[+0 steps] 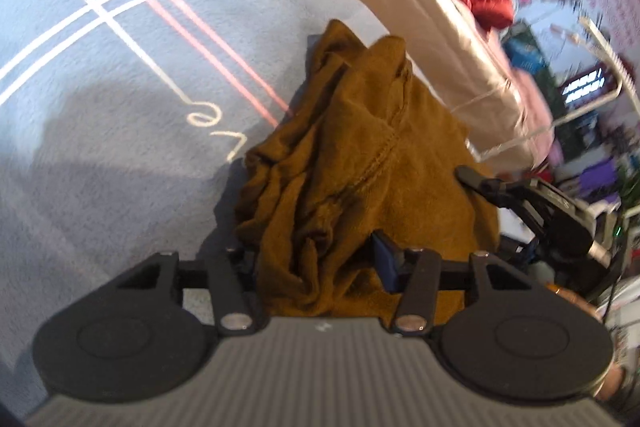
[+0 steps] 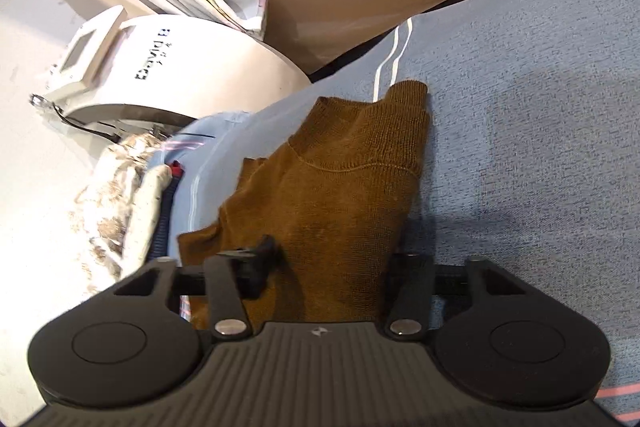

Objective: Fold small clothes
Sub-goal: 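Grasp the folded sweater with both grippers and lift it off the sheet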

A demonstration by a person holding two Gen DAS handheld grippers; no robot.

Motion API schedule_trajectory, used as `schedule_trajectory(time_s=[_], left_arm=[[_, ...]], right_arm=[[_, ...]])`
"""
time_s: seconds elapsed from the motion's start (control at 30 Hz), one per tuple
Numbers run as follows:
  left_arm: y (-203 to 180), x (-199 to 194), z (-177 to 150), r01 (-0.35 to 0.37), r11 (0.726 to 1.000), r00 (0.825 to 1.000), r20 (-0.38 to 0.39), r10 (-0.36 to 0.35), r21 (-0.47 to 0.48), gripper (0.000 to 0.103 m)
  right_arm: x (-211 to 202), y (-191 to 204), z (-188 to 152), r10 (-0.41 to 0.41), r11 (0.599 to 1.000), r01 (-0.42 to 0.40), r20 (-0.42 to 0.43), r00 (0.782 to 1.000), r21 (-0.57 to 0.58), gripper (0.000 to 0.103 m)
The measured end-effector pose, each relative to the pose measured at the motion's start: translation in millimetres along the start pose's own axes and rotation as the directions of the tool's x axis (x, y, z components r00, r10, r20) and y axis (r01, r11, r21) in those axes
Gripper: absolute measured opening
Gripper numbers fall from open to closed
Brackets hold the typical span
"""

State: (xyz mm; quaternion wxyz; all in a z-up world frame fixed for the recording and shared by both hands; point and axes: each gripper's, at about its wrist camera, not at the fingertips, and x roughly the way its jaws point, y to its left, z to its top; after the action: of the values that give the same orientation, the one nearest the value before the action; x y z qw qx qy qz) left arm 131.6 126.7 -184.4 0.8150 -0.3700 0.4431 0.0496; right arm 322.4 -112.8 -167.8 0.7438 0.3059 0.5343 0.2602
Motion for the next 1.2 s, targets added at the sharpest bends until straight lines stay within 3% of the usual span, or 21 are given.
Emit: schedule_trajectory(time_s=[0.07,0.1,0.23,0.57,0.8,0.93,1.03,1.2], left_arm=[[-9.7,2.2,2.0,-0.037,0.998,0.999,-0.010,0.037,0.048,0.035],[-12.7,2.2,2.1,-0.044,0.997,0.999,-0.017,0.045,0.056,0.023],[-13.5,3.3,4.2,-0.032,0.999,0.999,-0.022,0.033,0.038,0.016],[-19.8,-13.4,-2.5,-0.037,0.997,0.999,0.005,0.037,0.071,0.011],[-57.0,-29.9,-12.9,0.014,0.990,1.000,0.005,-0.015,0.139,0.011],[-103.6,-36.4,-30.6,0.063,0.975,0.998,-0.017,-0.061,0.214,0.011],[-153.8,-39.3,-51.3,0.130,0.956,0.991,-0.057,-0.119,0.264,0.011],[-268.7,-49.3,-108.8,0.297,0.883,0.955,-0.134,-0.266,0.364,0.011]], right_arm=[[2.6,-1.5,-1.3,-0.022,1.000,0.022,-0.007,1.000,-0.006,0.039],[2.4,-1.7,-1.1,-0.027,1.000,0.027,-0.005,1.000,-0.011,0.033],[-0.2,1.6,-1.9,-0.058,0.998,0.058,0.003,0.998,-0.032,0.028],[-14.0,32.7,-9.2,-0.128,0.974,0.142,0.088,0.988,-0.179,0.022],[-49.4,52.5,-6.7,-0.143,0.951,0.175,0.140,0.980,-0.255,0.021],[-93.9,48.6,-1.7,-0.181,0.934,0.228,0.187,0.966,-0.275,0.021],[-149.4,38.6,3.0,-0.208,0.927,0.268,0.235,0.949,-0.263,0.021],[-274.3,22.3,15.7,-0.273,0.878,0.370,0.318,0.908,-0.303,0.021]])
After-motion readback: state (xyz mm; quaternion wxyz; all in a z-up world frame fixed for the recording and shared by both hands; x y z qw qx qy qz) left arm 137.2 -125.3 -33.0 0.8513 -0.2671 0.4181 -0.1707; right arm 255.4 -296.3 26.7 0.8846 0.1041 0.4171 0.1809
